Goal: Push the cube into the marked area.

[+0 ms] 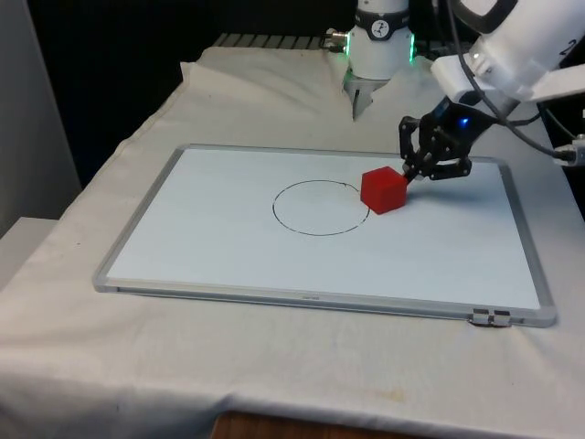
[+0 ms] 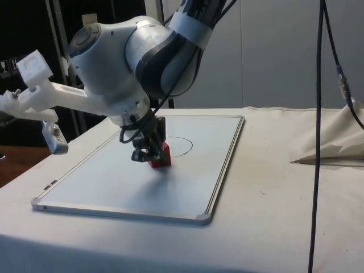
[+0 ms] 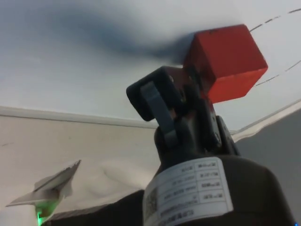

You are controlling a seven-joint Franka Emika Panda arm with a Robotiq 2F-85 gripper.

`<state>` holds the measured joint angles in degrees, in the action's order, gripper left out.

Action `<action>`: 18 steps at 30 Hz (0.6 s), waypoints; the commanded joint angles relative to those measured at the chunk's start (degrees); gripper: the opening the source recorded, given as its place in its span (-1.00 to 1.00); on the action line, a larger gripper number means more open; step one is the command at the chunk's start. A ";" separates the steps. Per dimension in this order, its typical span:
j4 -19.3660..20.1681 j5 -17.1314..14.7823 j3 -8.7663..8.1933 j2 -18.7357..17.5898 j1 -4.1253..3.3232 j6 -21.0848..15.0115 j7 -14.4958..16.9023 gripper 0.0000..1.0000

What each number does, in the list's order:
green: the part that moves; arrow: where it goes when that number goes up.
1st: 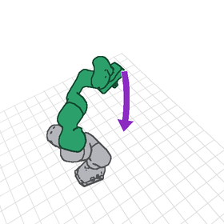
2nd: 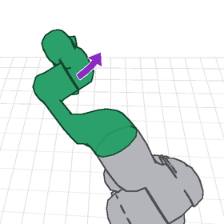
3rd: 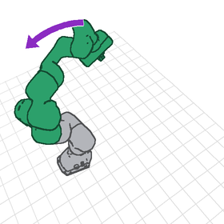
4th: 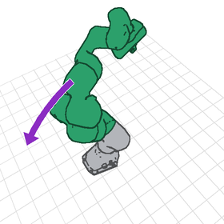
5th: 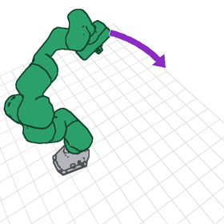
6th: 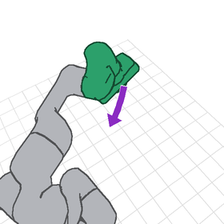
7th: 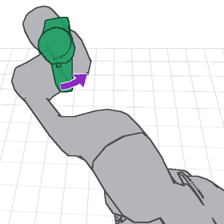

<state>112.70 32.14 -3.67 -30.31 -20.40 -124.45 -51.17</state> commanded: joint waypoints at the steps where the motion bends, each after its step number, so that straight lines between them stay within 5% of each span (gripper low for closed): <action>1: -0.69 0.57 -0.29 -0.34 -0.34 0.86 -0.80 -0.99; 18: -5.21 4.18 -0.23 -2.18 -0.17 4.70 -5.84 -0.99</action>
<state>107.72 36.27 -3.67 -32.31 -20.40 -119.98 -56.89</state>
